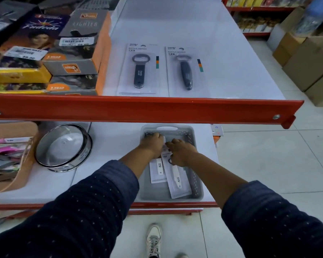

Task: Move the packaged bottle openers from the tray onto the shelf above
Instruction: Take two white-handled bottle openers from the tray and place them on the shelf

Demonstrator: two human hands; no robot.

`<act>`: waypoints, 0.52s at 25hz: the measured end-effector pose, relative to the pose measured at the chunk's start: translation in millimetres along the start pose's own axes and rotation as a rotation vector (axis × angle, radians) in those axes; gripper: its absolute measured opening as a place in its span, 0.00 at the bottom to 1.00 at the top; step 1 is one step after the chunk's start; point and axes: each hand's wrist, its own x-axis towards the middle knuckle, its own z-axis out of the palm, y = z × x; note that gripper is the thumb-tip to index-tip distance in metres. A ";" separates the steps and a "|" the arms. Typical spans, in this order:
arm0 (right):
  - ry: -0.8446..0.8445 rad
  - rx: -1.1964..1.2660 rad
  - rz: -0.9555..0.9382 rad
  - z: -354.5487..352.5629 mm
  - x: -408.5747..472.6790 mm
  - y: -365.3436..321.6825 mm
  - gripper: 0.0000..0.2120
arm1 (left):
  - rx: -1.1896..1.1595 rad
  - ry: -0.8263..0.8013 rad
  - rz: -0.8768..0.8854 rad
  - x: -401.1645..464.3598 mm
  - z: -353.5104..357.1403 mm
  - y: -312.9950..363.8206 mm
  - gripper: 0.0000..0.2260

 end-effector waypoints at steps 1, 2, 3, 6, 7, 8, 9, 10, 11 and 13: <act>0.008 -0.012 0.029 -1.2 -6.4 1.2 0.27 | 0.010 0.000 0.004 -0.7 1.5 0.2 0.26; 0.026 -0.019 0.057 -3.3 -14.0 2.6 0.26 | 0.021 -0.003 0.008 -1.3 2.8 0.8 0.26; 0.050 -0.021 0.079 -6.5 -21.3 3.0 0.24 | 0.021 -0.002 0.006 -1.5 3.6 0.8 0.26; 0.183 0.022 0.099 -18.0 -43.8 1.5 0.21 | 0.012 -0.002 -0.027 -0.3 2.0 4.5 0.27; 0.224 0.040 0.096 -20.4 -51.3 0.1 0.21 | 0.013 -0.002 -0.039 0.6 1.7 7.7 0.27; 0.256 0.061 0.094 -20.6 -58.5 -1.8 0.22 | 0.021 -0.004 -0.050 1.1 2.8 10.9 0.27; 0.285 0.084 0.095 -20.8 -65.6 -2.6 0.22 | 0.039 -0.002 -0.053 1.3 3.7 15.9 0.28; 0.311 0.103 0.095 -21.0 -71.3 -3.3 0.22 | 0.058 0.002 -0.051 0.8 4.3 20.7 0.28; 0.340 0.107 0.091 -21.2 -76.3 -3.6 0.21 | 0.059 -0.001 -0.042 0.4 5.5 25.4 0.28; 0.406 0.084 0.065 -20.6 -84.4 -3.5 0.20 | 0.018 -0.018 -0.021 -2.5 7.3 32.8 0.28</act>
